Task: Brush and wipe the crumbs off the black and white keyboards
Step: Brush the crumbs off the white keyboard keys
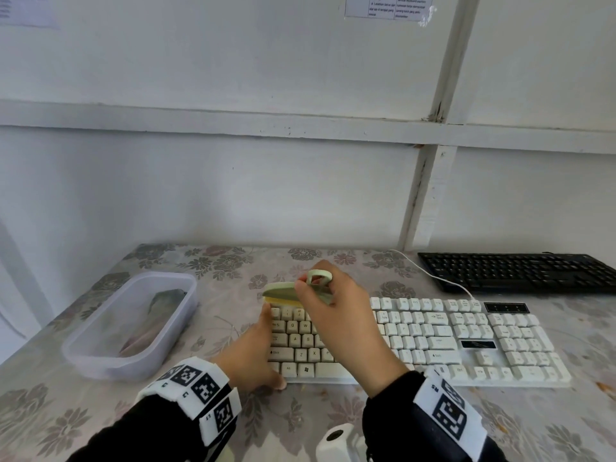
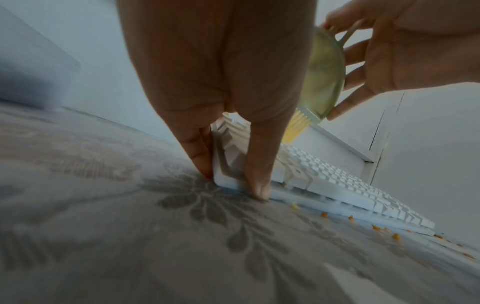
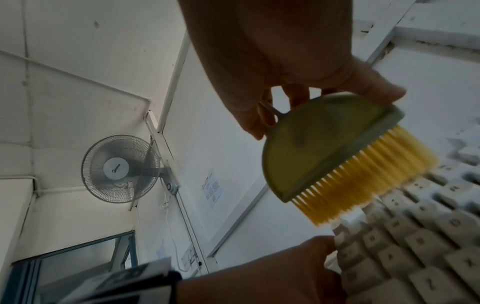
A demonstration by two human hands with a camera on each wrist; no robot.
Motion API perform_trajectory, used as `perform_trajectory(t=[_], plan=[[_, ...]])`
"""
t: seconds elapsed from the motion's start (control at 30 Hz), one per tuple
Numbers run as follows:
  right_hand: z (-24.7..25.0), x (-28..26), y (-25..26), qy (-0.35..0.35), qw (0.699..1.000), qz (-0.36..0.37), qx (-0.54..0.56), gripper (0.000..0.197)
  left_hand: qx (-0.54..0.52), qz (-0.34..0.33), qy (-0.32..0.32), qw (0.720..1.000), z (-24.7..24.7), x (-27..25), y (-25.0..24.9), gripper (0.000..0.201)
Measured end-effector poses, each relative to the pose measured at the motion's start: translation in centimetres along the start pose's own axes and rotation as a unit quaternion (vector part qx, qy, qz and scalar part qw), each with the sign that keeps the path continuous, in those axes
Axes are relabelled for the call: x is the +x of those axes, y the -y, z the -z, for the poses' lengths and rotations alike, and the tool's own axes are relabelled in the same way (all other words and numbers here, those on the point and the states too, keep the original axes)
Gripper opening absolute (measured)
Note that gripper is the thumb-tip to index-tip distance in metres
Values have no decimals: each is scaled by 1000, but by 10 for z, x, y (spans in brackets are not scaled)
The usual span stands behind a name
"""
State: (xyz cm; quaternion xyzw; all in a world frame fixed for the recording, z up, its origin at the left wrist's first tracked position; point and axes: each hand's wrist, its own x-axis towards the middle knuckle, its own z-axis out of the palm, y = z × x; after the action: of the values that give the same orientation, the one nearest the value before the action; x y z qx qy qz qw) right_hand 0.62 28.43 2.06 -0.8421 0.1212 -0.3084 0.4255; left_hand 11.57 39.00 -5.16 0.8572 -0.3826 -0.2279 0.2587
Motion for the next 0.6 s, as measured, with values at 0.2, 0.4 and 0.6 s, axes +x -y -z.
perform_trajectory(t=[0.2,0.4,0.6], plan=[[1,1,-20,-20,997,-30,-65,33,-14,-10,10,1000,0,2,2,124],[9,-1,-12,-54,996,8,-69,31,2,-2,6,1000,-1,2,1,125],[8,-4,-24,-66,994,-14,-87,35,10,6,7,1000,-3,6,6,128]])
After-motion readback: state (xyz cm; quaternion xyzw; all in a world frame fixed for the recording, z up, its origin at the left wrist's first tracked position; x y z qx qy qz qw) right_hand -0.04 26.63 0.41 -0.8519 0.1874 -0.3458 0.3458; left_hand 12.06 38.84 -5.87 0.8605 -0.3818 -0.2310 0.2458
